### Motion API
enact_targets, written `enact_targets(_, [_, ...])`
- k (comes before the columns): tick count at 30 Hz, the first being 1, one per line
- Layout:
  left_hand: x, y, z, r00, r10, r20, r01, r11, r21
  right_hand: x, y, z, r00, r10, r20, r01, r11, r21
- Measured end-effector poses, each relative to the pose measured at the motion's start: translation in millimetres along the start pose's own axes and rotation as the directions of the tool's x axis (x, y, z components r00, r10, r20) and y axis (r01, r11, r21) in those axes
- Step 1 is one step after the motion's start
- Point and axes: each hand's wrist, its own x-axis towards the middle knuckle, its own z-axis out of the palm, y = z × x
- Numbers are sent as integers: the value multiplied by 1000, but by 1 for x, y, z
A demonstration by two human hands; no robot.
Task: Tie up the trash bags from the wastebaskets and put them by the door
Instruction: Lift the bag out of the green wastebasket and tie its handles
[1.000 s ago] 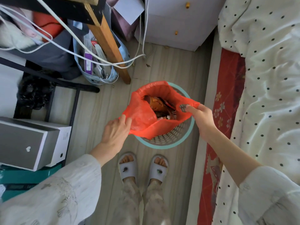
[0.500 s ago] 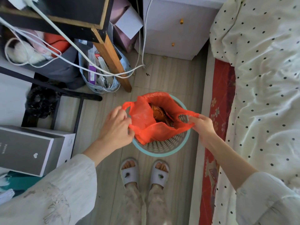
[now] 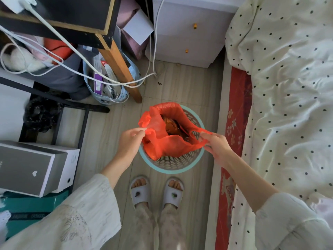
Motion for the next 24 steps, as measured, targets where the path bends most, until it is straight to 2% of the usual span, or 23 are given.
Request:
enact_targets(3, [-1, 0, -3, 999, 20, -43, -21, 999, -39, -3, 0, -2, 1000, 18, 8, -18, 1000, -15])
enact_targets(8, [3, 13, -1, 997, 60, -58, -73, 965, -253, -6, 7, -4, 999, 34, 15, -33, 998, -49])
enact_targets(10, [8, 15, 2, 1000, -23, -11, 19, 958, -288, -5, 10, -5, 999, 28, 17, -27, 999, -25])
enact_targets(12, [14, 12, 3, 982, -184, 52, 191, 932, -307, -5, 12, -5, 1000, 23, 17, -23, 1000, -8])
enact_targets(14, [14, 8, 1, 932, -326, 161, 354, 912, -205, -6, 10, -5, 1000, 16, 21, -16, 1000, 10])
enact_targets(15, [13, 8, 0, 907, -360, 219, 391, 912, -124, -7, 8, -6, 999, 15, 29, -15, 1000, 26])
enact_targets(16, [12, 9, -1, 896, -362, 257, 387, 920, -55, -8, 6, -7, 999, 19, 42, -21, 999, 45])
enact_targets(18, [6, 19, 0, 923, -268, 276, 277, 961, 6, -12, -1, -12, 997, 32, 70, -37, 996, 76])
enact_targets(21, [-10, 38, 4, 964, -52, 260, 81, 991, -103, -24, -9, -17, 995, 30, 94, -40, 993, 113])
enact_targets(24, [-31, 50, 3, 955, 33, 293, -11, 997, -76, -40, -17, -16, 991, -2, 134, -20, 987, 158])
